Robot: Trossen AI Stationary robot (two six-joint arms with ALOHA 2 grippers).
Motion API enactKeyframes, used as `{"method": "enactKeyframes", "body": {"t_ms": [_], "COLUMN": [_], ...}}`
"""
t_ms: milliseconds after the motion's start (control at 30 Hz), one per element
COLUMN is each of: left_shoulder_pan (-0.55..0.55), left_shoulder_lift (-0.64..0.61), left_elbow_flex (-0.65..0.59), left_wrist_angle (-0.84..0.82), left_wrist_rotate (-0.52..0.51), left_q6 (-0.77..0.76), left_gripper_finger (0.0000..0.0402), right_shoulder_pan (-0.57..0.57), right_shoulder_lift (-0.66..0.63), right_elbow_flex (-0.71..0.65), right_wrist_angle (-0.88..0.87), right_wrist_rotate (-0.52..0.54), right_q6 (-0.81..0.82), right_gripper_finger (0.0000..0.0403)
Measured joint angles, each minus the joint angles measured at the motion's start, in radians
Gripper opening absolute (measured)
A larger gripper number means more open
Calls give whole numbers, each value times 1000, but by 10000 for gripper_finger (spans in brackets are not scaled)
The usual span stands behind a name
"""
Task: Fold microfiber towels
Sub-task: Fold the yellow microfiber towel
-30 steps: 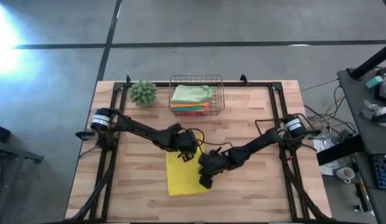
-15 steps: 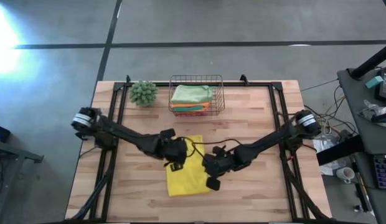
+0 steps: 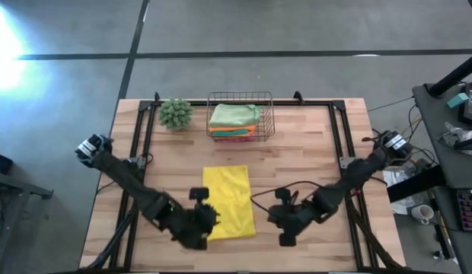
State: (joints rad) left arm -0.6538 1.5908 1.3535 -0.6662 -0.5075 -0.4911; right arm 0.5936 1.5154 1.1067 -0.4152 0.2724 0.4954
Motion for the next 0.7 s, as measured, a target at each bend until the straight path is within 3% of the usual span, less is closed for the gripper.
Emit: {"method": "enactKeyframes", "body": {"t_ms": [200,467,600,700], "left_shoulder_pan": [-78,-113,-128,-132], "left_shoulder_lift": [108,343,442,472], "left_elbow_flex": [132,412,469,478], "left_wrist_angle": [-60,-475,-631,-642], "left_wrist_rotate": [-7,-30,-26,-9], "left_q6": [-24,-180,-240,-262], "left_gripper_finger": [83,83,83,83], "right_shoulder_pan": [72,117,118,118], "right_shoulder_lift": [-18,-19,-19,-19], "right_elbow_flex": [-33,-33,-33,-33], "right_wrist_angle": [-1,7,6,8], "right_wrist_rotate": [0,1,1,0], "right_q6": [14,23,18,20], "right_gripper_finger": [13,13,13,13]}}
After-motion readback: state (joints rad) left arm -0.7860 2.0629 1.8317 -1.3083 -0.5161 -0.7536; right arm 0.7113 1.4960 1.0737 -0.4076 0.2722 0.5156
